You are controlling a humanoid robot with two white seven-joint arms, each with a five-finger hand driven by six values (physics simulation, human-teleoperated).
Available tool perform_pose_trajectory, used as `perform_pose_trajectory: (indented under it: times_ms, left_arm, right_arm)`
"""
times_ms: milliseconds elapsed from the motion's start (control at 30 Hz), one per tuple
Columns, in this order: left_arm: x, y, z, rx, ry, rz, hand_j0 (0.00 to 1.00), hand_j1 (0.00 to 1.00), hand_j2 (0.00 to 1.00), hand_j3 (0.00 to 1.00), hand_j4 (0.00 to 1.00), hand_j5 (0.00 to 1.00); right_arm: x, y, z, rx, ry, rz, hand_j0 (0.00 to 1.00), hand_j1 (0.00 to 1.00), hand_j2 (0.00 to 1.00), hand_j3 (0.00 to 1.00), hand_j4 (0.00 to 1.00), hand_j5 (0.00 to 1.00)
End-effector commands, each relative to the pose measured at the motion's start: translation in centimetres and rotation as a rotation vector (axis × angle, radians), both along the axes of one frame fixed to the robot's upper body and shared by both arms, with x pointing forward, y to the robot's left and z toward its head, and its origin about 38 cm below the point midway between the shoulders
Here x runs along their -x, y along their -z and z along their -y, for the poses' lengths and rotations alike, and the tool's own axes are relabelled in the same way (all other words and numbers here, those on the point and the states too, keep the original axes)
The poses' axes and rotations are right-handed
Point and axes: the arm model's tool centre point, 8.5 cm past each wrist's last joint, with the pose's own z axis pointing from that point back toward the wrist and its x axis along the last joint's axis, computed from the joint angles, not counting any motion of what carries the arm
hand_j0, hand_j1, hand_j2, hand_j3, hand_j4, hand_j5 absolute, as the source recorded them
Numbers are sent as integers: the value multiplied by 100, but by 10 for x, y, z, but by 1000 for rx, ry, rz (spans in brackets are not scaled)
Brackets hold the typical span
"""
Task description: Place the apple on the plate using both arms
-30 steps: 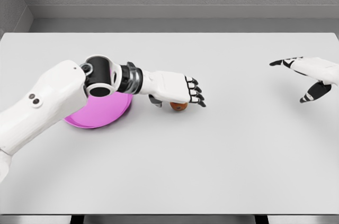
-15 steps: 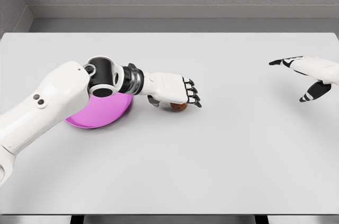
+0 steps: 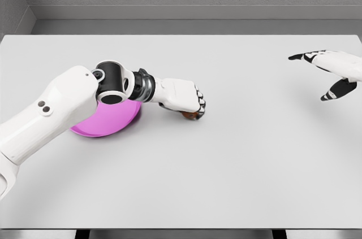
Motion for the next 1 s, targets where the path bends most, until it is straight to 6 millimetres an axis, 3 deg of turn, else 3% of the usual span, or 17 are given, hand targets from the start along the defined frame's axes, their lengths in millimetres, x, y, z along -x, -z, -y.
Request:
perform_pose_trajectory:
  times_ms: [0,267,467,767,967]
  left_arm:
    - [0,1,-1,-12,1,1,39,39,39,39,39,39]
    - [-6,-4,-9,11,-27,-13,27,27,27,27,27,27]
    - [-13,-21,-36,126,-92,-101,27,27,27,27,27,27]
    - [-25,-66,-124,298,-254,-140,27,27,27,27,27,27]
    - [-19,-74,-178,256,-334,-118,27,27,27,27,27,27]
  right_arm:
    - [0,-1,0,0,-1,2,100,100,100,100,100,100]
    - [0,-1,1,-1,1,3,100,100,100,100,100,100]
    - [0,-1,1,-1,1,3,100,100,100,100,100,100]
    - [0,-2,1,1,2,4,100,100,100,100,100,100]
    - [0,-2,1,1,2,3,100,100,100,100,100,100]
